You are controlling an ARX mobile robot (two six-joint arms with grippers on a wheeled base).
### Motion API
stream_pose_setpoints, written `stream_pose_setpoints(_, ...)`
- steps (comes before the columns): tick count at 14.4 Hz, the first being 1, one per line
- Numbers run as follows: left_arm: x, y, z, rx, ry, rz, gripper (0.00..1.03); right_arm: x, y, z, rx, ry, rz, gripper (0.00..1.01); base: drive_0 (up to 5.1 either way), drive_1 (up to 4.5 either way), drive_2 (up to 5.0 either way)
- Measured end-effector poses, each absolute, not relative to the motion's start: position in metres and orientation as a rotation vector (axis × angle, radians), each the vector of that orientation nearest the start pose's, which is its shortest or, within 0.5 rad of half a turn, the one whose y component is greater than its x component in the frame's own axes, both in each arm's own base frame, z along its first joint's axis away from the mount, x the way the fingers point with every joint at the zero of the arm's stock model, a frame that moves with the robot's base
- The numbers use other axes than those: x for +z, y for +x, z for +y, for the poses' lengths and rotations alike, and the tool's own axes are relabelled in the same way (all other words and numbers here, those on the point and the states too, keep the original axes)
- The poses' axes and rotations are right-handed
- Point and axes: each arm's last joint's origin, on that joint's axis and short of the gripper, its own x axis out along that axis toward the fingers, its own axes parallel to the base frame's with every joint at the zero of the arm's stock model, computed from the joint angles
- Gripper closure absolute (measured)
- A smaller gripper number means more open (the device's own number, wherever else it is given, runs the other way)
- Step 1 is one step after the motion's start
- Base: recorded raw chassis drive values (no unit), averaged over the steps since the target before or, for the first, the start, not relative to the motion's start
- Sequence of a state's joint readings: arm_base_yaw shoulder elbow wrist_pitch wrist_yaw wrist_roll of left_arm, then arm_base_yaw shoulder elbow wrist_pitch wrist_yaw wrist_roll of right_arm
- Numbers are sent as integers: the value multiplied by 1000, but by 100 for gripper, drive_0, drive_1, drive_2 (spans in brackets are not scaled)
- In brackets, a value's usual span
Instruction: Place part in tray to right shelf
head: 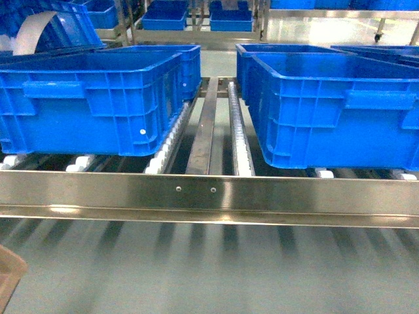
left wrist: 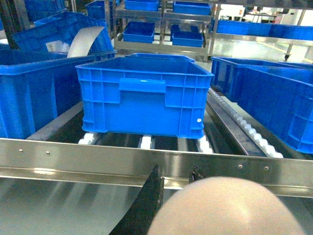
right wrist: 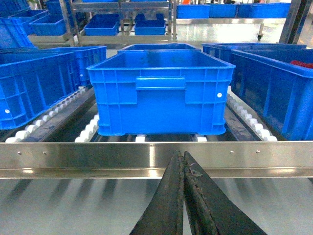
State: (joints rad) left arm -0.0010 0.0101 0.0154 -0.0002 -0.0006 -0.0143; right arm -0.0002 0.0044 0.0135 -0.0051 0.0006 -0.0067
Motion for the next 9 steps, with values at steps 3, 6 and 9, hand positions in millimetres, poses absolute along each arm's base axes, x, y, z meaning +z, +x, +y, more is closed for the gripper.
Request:
stream_pose_setpoints(3,167,97,0,-1,-15,4,91,167,97,0,0,-7,-4,99,0,0,0)
stream_pose_setpoints(6,167,97,0,0,-14,3,91,167,97,0,0,-7,-4,99,0,0,0)
stream_pose_setpoints(9,167,97,0,-1,-14,3,91,167,97,0,0,-7,-4,97,0,0,0)
